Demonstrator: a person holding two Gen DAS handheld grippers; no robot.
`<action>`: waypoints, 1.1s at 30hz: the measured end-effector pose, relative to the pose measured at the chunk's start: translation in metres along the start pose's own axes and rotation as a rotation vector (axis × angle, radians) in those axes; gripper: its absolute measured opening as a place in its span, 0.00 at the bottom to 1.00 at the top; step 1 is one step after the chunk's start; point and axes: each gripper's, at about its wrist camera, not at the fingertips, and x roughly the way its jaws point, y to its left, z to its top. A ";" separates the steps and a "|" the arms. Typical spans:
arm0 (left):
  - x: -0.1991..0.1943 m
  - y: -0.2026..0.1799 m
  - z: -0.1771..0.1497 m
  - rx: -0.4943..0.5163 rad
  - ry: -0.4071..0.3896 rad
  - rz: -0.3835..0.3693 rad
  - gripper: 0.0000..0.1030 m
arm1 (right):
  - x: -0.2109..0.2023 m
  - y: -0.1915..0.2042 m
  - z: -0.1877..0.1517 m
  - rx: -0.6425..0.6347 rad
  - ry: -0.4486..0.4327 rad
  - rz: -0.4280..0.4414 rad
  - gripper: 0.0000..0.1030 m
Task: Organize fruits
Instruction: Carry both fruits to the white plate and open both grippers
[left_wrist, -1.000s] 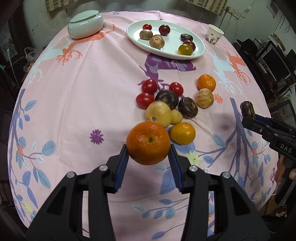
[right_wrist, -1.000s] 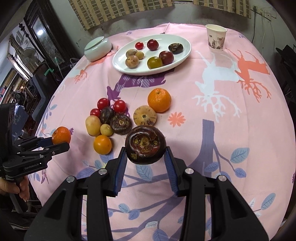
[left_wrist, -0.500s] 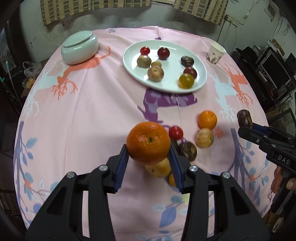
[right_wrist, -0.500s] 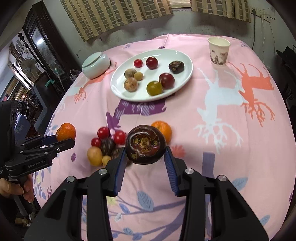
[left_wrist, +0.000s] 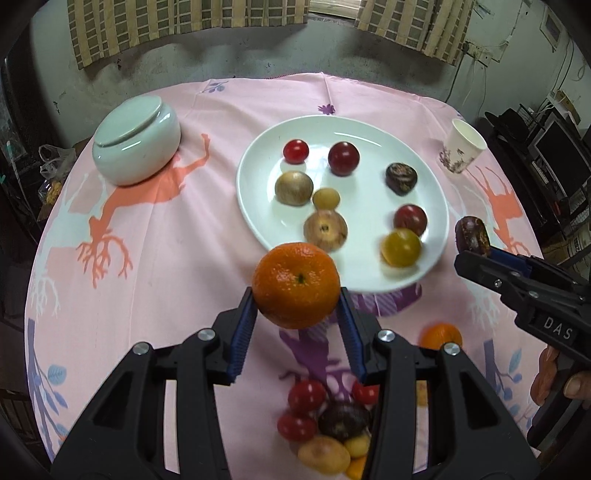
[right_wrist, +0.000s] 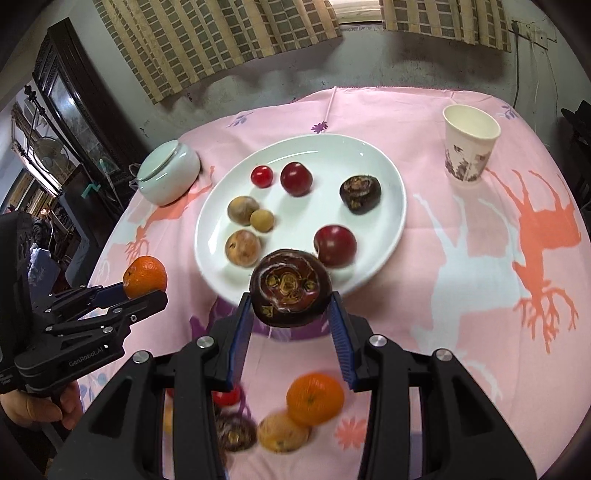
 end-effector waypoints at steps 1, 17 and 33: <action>0.004 0.001 0.005 -0.001 -0.002 -0.001 0.43 | 0.006 -0.001 0.005 0.004 0.003 0.003 0.40; 0.054 -0.004 0.039 0.013 0.018 0.004 0.43 | 0.064 0.006 0.033 -0.019 0.031 -0.008 0.41; 0.022 -0.005 0.031 -0.015 -0.022 0.018 0.56 | 0.027 -0.006 0.015 0.037 0.025 -0.011 0.43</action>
